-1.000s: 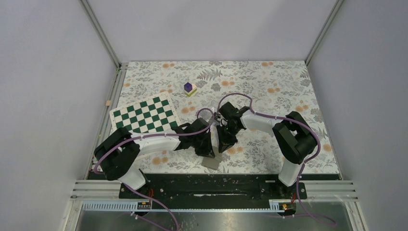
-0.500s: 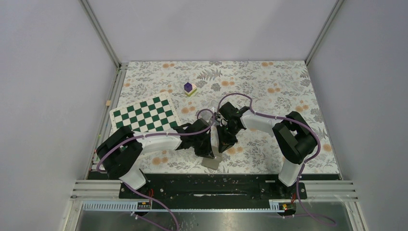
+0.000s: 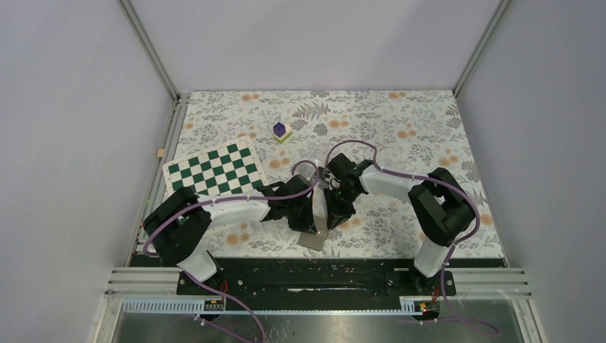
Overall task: Put the credit cards into the card holder
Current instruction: Close the card holder at the corner of the board.
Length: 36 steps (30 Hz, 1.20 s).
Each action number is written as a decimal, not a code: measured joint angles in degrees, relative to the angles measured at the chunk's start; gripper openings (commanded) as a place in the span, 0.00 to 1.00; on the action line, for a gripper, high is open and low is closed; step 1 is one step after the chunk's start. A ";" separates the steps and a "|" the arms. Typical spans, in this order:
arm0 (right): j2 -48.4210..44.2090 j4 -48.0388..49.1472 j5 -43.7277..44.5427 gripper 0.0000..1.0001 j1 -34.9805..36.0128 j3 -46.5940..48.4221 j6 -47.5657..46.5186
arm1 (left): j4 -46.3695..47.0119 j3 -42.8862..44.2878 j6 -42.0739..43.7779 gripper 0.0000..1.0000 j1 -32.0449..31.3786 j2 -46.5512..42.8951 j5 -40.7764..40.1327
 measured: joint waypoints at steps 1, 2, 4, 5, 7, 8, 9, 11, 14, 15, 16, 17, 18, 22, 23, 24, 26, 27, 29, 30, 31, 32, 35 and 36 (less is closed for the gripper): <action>-0.44 -0.17 0.00 0.12 0.00 -0.44 0.00 | -0.26 0.15 0.02 0.00 0.02 0.00 -0.20; -0.76 -0.24 -0.02 0.07 0.02 -0.72 -0.02 | -0.44 0.24 0.04 0.00 0.04 0.02 -0.31; -1.99 -0.04 -0.31 0.00 0.02 -1.92 0.11 | -0.98 0.50 0.13 0.00 0.04 0.04 -0.63; -2.60 0.04 -0.50 0.00 0.04 -2.43 0.11 | -1.16 0.63 0.17 0.00 0.04 0.13 -0.70; -3.58 0.35 -1.01 0.00 0.09 -3.19 0.13 | -1.51 0.94 0.20 0.00 0.04 0.37 -0.76; -3.89 0.52 -1.44 0.00 0.15 -3.41 0.17 | -1.64 1.07 0.22 0.00 0.04 0.44 -0.79; -4.00 0.85 -1.86 0.00 0.28 -3.54 0.17 | -1.81 1.20 0.22 0.00 0.04 0.55 -0.79; -4.00 1.62 -2.49 0.00 0.72 -3.61 0.20 | -1.88 1.36 0.24 0.00 0.04 0.72 -0.81; -3.98 2.49 -3.39 0.00 1.46 -3.61 0.35 | -1.90 1.38 0.24 0.00 0.04 0.79 -0.79; -3.96 2.58 -3.52 0.00 1.70 -3.56 0.44 | -1.90 1.38 0.24 0.00 0.04 0.79 -0.81; -3.85 2.78 -3.58 0.00 1.95 -3.52 0.57 | -1.90 1.38 0.24 0.00 0.04 0.81 -0.81; -3.56 2.97 -3.69 0.00 2.14 -3.41 0.61 | -1.90 1.38 0.24 0.00 0.04 0.83 -0.79; -3.15 3.23 -3.78 0.00 2.29 -3.21 0.72 | -1.90 1.40 0.24 0.00 0.04 0.90 -0.79; -1.38 4.07 -3.87 0.00 2.58 -2.29 1.18 | -2.08 1.57 0.24 0.00 0.04 1.01 -0.79; -1.05 4.39 -3.91 0.00 2.64 -2.01 1.33 | -2.14 1.60 0.26 0.00 0.04 1.03 -0.79; -0.74 4.74 -3.96 0.00 2.69 -1.86 1.55 | -2.19 1.60 0.26 0.00 0.04 1.03 -0.79; -0.17 5.46 -4.04 0.00 2.69 -1.66 1.92 | -2.23 1.60 0.26 0.00 0.04 1.03 -0.79; 0.13 5.92 -4.26 0.00 2.69 -1.62 2.10 | -2.23 1.62 0.24 0.00 0.04 1.03 -0.79; 0.52 6.58 -4.87 0.00 2.71 -1.62 2.38 | -2.36 1.64 0.31 0.00 0.04 1.05 -0.81; 0.61 6.64 -5.03 0.00 2.71 -1.62 2.58 | -2.45 1.64 0.33 0.00 0.04 1.07 -0.79; 0.63 6.71 -5.03 0.00 2.73 -1.62 2.71 | -2.47 1.64 0.37 0.00 0.09 1.11 -0.79; 0.66 6.73 -5.01 0.00 2.73 -1.62 2.78 | -2.47 1.64 0.39 0.00 0.09 1.11 -0.76; 0.68 6.73 -4.92 0.00 2.78 -1.62 2.93 | -2.49 1.64 0.42 0.00 0.09 1.14 -0.79; 0.68 6.73 -4.74 0.00 2.82 -1.62 2.95 | -2.51 1.64 0.42 0.00 0.09 1.16 -0.79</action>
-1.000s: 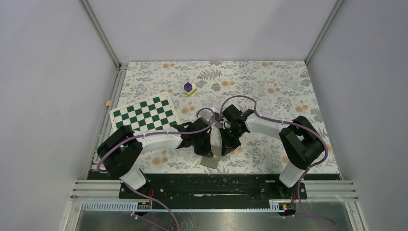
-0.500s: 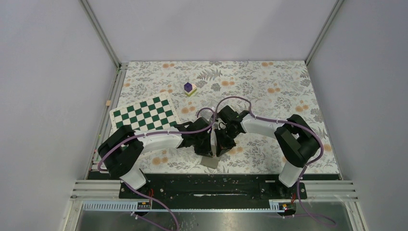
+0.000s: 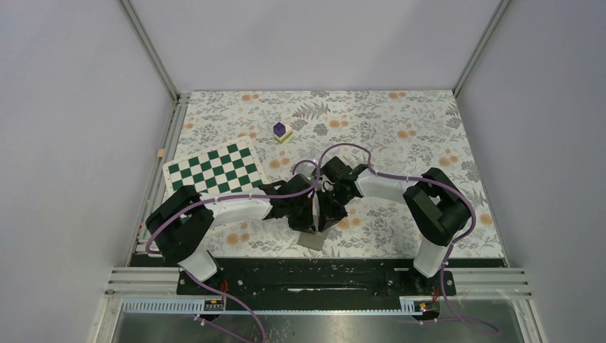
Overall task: Put the credit cards into the card holder
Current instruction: Close the card holder at the corner of the board.
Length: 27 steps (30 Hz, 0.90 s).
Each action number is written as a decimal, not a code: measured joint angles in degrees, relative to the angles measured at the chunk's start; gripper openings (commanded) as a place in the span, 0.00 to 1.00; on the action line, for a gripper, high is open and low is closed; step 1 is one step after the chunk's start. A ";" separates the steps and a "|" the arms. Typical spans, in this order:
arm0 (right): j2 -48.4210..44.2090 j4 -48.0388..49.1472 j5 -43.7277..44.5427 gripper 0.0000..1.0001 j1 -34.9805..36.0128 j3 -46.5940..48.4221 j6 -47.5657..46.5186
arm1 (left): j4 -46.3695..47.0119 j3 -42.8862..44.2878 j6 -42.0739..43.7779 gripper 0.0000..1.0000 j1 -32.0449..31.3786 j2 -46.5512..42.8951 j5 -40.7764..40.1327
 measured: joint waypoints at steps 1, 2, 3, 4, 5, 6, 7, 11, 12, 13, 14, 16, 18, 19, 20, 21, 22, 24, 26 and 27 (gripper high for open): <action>0.00 -0.02 0.13 0.00 0.13 0.00 0.00 | 0.00 0.02 0.00 0.00 0.00 0.09 0.00; 0.00 -0.11 0.37 0.00 0.20 0.00 -0.02 | 0.00 0.04 -0.02 0.00 0.00 0.20 0.04; 0.00 -0.33 0.96 0.00 0.37 0.00 -0.11 | 0.02 0.07 -0.04 0.00 0.00 0.26 0.15; 0.00 -0.44 1.49 0.00 0.55 0.00 -0.15 | 0.07 0.07 -0.09 0.00 0.00 0.28 0.24; -0.04 -0.52 1.97 0.00 0.76 0.02 -0.26 | 0.09 0.07 -0.20 0.00 0.00 0.33 0.33; -0.11 -0.74 2.58 0.00 1.03 0.13 -0.35 | 0.11 0.07 -0.28 0.00 0.02 0.37 0.44; -0.15 -0.98 3.17 0.00 1.31 0.26 -0.44 | 0.13 0.07 -0.33 0.00 0.07 0.46 0.57; -0.24 -2.40 5.97 0.00 2.43 1.11 -0.55 | 0.15 0.28 -0.48 0.00 0.28 0.74 1.27; -0.26 -2.71 6.54 0.00 2.67 1.27 -0.59 | 0.24 0.31 -0.50 0.00 0.31 0.85 1.46; -0.26 -3.02 7.23 0.00 2.89 1.40 -0.66 | 0.31 0.37 -0.61 0.00 0.33 0.98 1.57; -0.33 -3.26 7.72 0.00 3.10 1.51 -0.72 | 0.39 0.39 -0.72 0.00 0.35 1.11 1.77; -0.61 -3.43 8.33 0.00 3.37 1.51 -0.85 | 0.52 0.39 -0.94 0.00 0.39 1.14 1.95; -0.98 -3.54 8.79 0.00 3.43 1.44 -0.81 | 0.83 0.39 -1.18 0.00 0.37 1.14 1.97; -1.29 -3.63 9.01 0.00 3.48 1.31 -0.83 | 1.05 0.37 -1.33 0.00 0.37 1.14 1.97; -1.62 -3.87 9.42 0.00 3.54 1.29 -0.72 | 1.33 0.37 -1.38 0.00 0.37 1.14 1.95; -1.92 -4.09 9.73 0.00 3.54 1.29 -0.72 | 1.68 0.37 -1.42 0.00 0.37 1.14 1.90; -2.43 -4.63 10.23 0.00 3.54 1.29 -0.59 | 2.03 0.37 -1.40 0.00 0.31 1.11 1.88; -3.43 -5.55 10.93 0.00 3.54 1.29 -0.20 | 2.49 0.37 -1.40 0.00 0.20 0.92 1.73; -4.98 -6.34 10.97 0.00 3.54 1.29 -0.24 | 2.54 0.35 -1.53 0.00 0.22 0.70 1.55; -5.95 -6.43 10.86 0.00 3.63 1.33 -0.26 | 2.58 0.31 -1.51 0.03 0.24 0.61 1.49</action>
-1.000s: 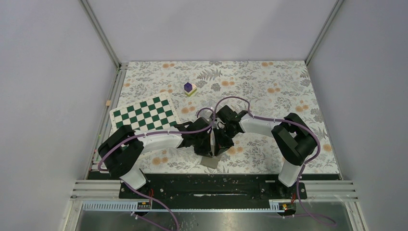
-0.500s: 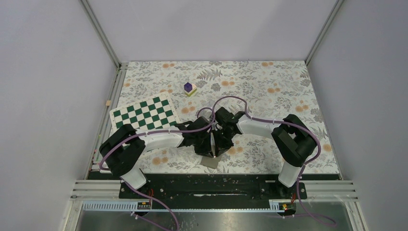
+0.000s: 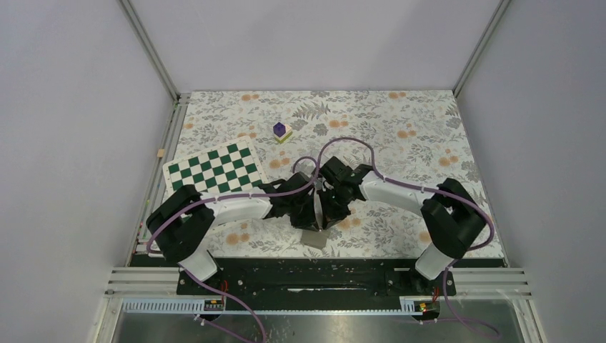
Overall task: Put the credit cards into the card holder
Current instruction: Close the card holder at the corner of the board, then reset both arms
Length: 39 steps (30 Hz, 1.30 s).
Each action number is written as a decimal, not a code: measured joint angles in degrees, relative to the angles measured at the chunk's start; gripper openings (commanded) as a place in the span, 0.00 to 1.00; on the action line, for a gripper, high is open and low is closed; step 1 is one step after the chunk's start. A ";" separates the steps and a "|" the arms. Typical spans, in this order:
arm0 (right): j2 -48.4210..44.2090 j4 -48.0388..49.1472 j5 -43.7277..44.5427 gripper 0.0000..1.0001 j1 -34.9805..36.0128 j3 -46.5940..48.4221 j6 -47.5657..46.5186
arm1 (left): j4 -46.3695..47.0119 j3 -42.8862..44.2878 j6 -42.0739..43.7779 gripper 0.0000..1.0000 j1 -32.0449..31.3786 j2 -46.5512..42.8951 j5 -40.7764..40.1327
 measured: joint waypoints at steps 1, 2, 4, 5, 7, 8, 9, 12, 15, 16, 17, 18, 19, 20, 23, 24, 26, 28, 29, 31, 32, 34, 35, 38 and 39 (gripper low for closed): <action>-0.79 -0.02 -0.09 0.00 0.04 0.07 0.02 | 0.20 -0.15 0.00 0.12 0.11 -0.24 -0.15; -1.84 0.00 -0.20 0.00 0.04 0.13 0.00 | 0.31 -0.37 0.04 0.23 0.15 -0.66 -0.33; -3.85 0.02 -0.46 0.00 -0.07 0.28 0.02 | 0.79 -1.09 0.28 0.40 0.22 -2.10 -0.63; -4.63 0.07 -0.55 0.03 -0.20 0.31 0.02 | 1.27 -1.77 0.24 0.47 0.33 -3.56 -0.68; -6.56 0.04 -0.81 0.12 -0.66 0.31 0.02 | 2.95 -3.15 0.35 0.57 0.57 -6.45 -0.66; -7.65 -0.42 -1.11 0.16 -1.27 0.31 -0.04 | 3.87 -4.31 0.26 0.61 0.98 -8.59 -0.92; -8.76 -0.42 -1.53 0.21 -2.03 0.22 0.11 | 4.72 -5.27 0.11 0.64 1.42 -10.25 -0.72; -12.70 0.81 -2.91 0.50 -5.53 -0.79 0.59 | 9.60 -9.09 -1.09 0.83 4.02 -16.41 0.15; -16.90 2.60 -4.42 0.79 -10.21 -3.30 1.64 | 15.39 -12.68 -2.75 0.99 7.37 -22.36 2.19; -18.05 2.97 -4.70 0.84 -11.63 -4.11 1.90 | 17.64 -13.99 -3.45 0.99 8.94 -24.48 3.19; -19.34 3.15 -4.92 0.89 -13.29 -4.94 1.88 | 19.23 -15.15 -3.91 0.99 10.51 -26.34 3.85; -20.79 3.23 -5.05 0.95 -15.19 -5.81 1.64 | 20.98 -16.63 -4.46 0.99 12.61 -28.50 4.92; -22.16 3.26 -5.09 0.98 -17.00 -6.58 1.46 | 22.05 -17.99 -4.81 0.99 14.64 -30.45 5.73; -23.69 3.23 -5.11 0.99 -19.06 -7.34 1.27 | 23.28 -19.50 -5.01 0.99 16.83 -32.44 6.71; -26.77 3.26 -5.46 0.99 -23.76 -8.70 0.92 | 24.74 -23.19 -5.60 0.99 23.04 -36.89 9.68; -27.85 3.32 -6.08 1.00 -25.92 -9.20 0.74 | 24.94 -24.72 -5.90 0.99 25.83 -38.51 11.13; -29.31 3.45 -6.14 0.99 -29.31 -10.12 0.26 | 25.09 -26.84 -6.19 0.99 30.93 -40.46 13.60; -30.77 3.23 -4.76 0.99 -32.06 -11.06 -0.57 | 24.50 -28.63 -5.95 0.99 37.40 -41.90 16.52; -31.58 2.91 -3.17 0.99 -33.00 -11.45 -1.01 | 23.74 -28.96 -5.51 0.99 40.15 -42.21 17.66; -33.55 2.64 1.36 0.99 -33.79 -12.04 -2.01 | 21.46 -29.07 -3.23 0.99 46.07 -42.47 19.45; -34.29 2.54 3.10 0.99 -33.90 -12.20 -2.27 | 20.35 -28.98 -1.75 0.99 48.02 -42.47 19.63; -36.85 2.62 9.14 0.99 -34.05 -12.85 -3.15 | 15.04 -27.80 2.82 0.99 52.61 -42.40 18.91; -37.99 2.62 11.65 1.00 -34.12 -13.18 -3.39 | 11.80 -26.60 5.53 0.99 53.68 -42.38 17.86; -42.47 4.76 21.55 1.00 -34.25 -15.80 -4.35 | 5.97 -22.99 12.13 0.99 55.36 -42.40 13.79; -43.58 5.64 24.20 1.00 -34.27 -16.83 -4.74 | 4.33 -21.40 14.71 0.99 55.43 -42.53 11.47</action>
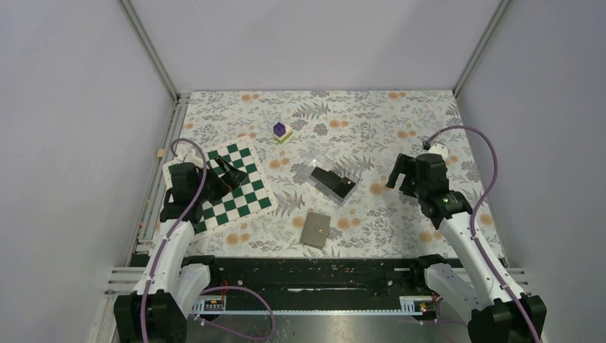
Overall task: Put the credit cards into the card holder
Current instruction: Reset both arms
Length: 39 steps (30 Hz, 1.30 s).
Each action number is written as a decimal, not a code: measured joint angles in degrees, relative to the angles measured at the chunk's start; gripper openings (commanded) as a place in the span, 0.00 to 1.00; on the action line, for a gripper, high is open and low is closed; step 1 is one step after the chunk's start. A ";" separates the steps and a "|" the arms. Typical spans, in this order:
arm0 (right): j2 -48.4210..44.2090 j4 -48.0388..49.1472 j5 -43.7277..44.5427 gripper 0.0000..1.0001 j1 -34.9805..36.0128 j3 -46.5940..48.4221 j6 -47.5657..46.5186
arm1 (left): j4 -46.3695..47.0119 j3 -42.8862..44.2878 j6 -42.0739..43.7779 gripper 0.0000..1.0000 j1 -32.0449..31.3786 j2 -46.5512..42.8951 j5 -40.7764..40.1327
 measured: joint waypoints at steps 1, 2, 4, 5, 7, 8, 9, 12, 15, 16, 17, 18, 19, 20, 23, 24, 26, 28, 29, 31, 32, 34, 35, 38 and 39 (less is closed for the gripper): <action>-1.31 1.53 3.52 0.99 0.00 -1.55 -0.72 | -0.96 1.46 2.64 0.99 -0.02 -0.37 -2.58; -2.38 3.32 7.04 0.99 0.00 -3.26 -1.79 | -1.27 2.43 5.03 0.99 -0.02 -1.07 -5.25; -3.26 8.02 13.75 0.99 0.00 -6.93 -4.31 | -0.76 2.93 9.05 0.99 0.00 -2.80 -9.90; -3.06 10.78 16.74 0.97 0.00 -8.79 -5.46 | 0.35 2.62 11.91 0.99 0.00 -4.09 -12.68; -1.51 16.20 21.70 0.94 -0.04 -12.76 -7.89 | 3.76 0.96 16.59 0.99 0.00 -5.73 -16.17; -0.72 19.10 22.84 0.93 -0.09 -14.88 -8.92 | 6.12 -0.55 18.91 0.99 0.00 -6.29 -18.12; -0.17 22.12 23.43 0.94 -0.09 -17.25 -9.99 | 7.98 -1.97 20.57 0.99 0.00 -6.40 -19.87; 0.04 33.38 23.58 0.99 -0.09 -24.87 -13.57 | 14.47 -7.04 24.13 0.99 0.00 -5.27 -24.35; 1.20 45.29 23.19 0.99 -0.13 -32.02 -17.84 | 23.91 -12.81 27.52 0.99 0.20 -2.05 -24.70; 2.21 48.11 23.02 1.00 -0.26 -33.14 -19.37 | 27.23 -14.62 28.37 0.99 0.20 -0.81 -24.65; 3.61 50.69 22.62 1.00 -0.39 -33.38 -20.74 | 30.75 -16.24 28.94 0.99 0.15 0.35 -24.70; 4.98 53.27 22.12 0.99 -0.55 -33.24 -21.77 | 34.71 -17.94 29.31 0.99 0.15 1.55 -24.79; 6.23 55.15 21.62 0.99 -0.72 -32.85 -22.64 | 39.23 -19.78 29.68 0.99 0.15 2.97 -24.94; 7.43 56.74 21.07 0.99 -0.96 -32.22 -23.28 | 41.99 -20.76 30.01 0.99 0.15 4.02 -24.96; 12.02 60.89 18.51 1.00 -2.71 -29.14 -24.24 | 53.40 -22.08 30.86 0.99 0.15 10.32 -24.96; 13.33 61.72 17.40 0.99 -3.48 -28.20 -24.15 | 56.89 -21.90 30.88 0.99 0.15 12.98 -24.85; 17.44 65.57 13.81 0.99 -6.10 -26.27 -23.15 | 65.33 -21.59 30.93 0.99 0.15 19.96 -24.00; 22.60 72.02 11.47 0.99 -8.07 -25.92 -21.92 | 69.66 -20.15 31.34 0.99 0.13 26.84 -23.17; 24.44 72.41 10.67 0.99 -8.83 -25.90 -21.42 | 68.28 -19.21 31.47 0.99 -0.35 27.74 -23.61; 25.90 73.44 9.62 0.99 -9.42 -26.32 -20.83 | 67.95 -17.44 32.22 0.99 -1.57 28.24 -24.13; 26.14 74.49 9.33 1.00 -9.46 -26.58 -20.37 | 68.37 -16.57 32.98 0.99 -2.23 28.20 -24.11; 25.77 75.38 9.38 1.00 -9.46 -26.71 -19.41 | 69.24 -15.72 34.25 0.99 -3.13 28.09 -23.61; 25.77 76.15 9.35 0.99 -9.46 -26.71 -19.15 | 69.18 -15.39 34.84 0.99 -3.67 28.04 -23.41; 25.79 78.05 9.16 0.99 -9.46 -26.77 -18.80 | 69.24 -15.15 36.04 0.99 -4.87 28.04 -23.43; 25.79 78.23 8.94 1.00 -9.46 -26.77 -18.75 | 69.20 -15.15 36.26 0.99 -5.18 28.04 -23.43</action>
